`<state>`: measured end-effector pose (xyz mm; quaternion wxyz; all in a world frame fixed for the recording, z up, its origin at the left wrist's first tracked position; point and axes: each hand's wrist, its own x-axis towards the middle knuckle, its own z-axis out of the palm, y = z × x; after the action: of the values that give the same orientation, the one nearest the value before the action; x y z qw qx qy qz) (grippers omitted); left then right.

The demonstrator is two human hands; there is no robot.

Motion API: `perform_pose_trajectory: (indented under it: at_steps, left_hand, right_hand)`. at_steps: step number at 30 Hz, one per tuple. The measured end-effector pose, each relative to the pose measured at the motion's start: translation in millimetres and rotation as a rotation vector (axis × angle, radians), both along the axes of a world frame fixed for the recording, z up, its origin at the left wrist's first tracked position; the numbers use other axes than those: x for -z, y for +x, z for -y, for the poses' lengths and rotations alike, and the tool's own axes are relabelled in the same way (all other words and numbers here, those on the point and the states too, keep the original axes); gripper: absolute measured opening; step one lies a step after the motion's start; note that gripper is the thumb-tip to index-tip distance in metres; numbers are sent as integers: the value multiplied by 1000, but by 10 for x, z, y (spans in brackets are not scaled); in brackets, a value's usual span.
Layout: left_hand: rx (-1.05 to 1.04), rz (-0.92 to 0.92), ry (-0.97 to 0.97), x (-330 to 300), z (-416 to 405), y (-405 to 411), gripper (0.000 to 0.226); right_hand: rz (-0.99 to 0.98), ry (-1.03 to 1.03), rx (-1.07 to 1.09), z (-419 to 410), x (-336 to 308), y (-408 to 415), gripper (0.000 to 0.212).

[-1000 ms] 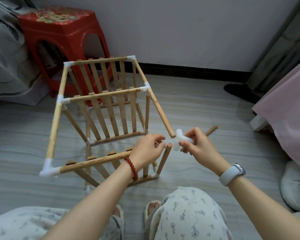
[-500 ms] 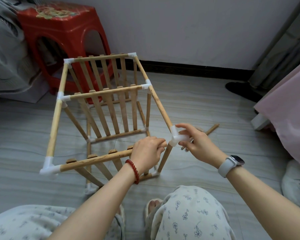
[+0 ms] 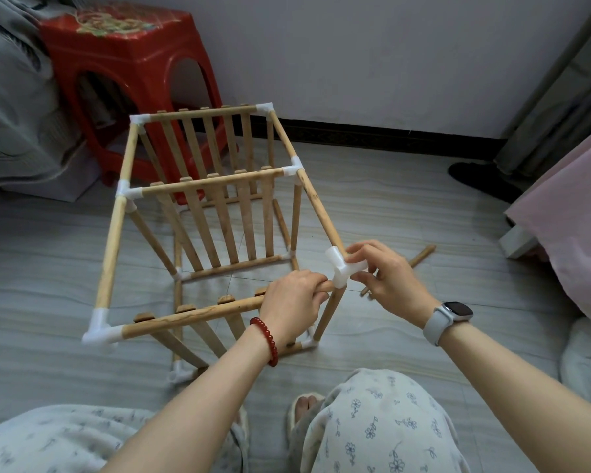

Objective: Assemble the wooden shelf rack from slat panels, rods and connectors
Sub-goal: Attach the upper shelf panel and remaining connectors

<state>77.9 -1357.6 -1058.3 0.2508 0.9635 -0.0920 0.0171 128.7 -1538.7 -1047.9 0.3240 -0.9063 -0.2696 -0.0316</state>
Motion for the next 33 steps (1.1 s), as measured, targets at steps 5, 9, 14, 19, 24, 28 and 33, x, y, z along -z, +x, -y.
perform_pose_trajectory:
  at_steps: [5, 9, 14, 19, 24, 28, 33]
  left_hand:
    - [-10, 5, 13, 17, -8, 2, 22]
    - [7, -12, 34, 19, -15, 5, 21]
    - [0, 22, 31, 49, -19, -1, 22]
    - [-12, 57, 66, 55, -9, -11, 25]
    - [-26, 78, 207, 73, -13, -13, 25]
    - [-20, 47, 166, 73, -23, -2, 25]
    - [12, 43, 165, 68, -66, -20, 23]
  right_hand:
    - [-25, -31, -53, -4, -25, 44, 21]
    - [16, -119, -129, 43, -38, 62, 25]
    - [-36, -62, -72, 34, 5, -2, 31]
    - [-128, -89, 48, -82, 95, -83, 21]
    - [-52, -183, 85, -127, 88, -87, 26]
    - [21, -172, 10, -62, 91, -164, 25]
    - [12, -70, 44, -83, 140, -217, 25]
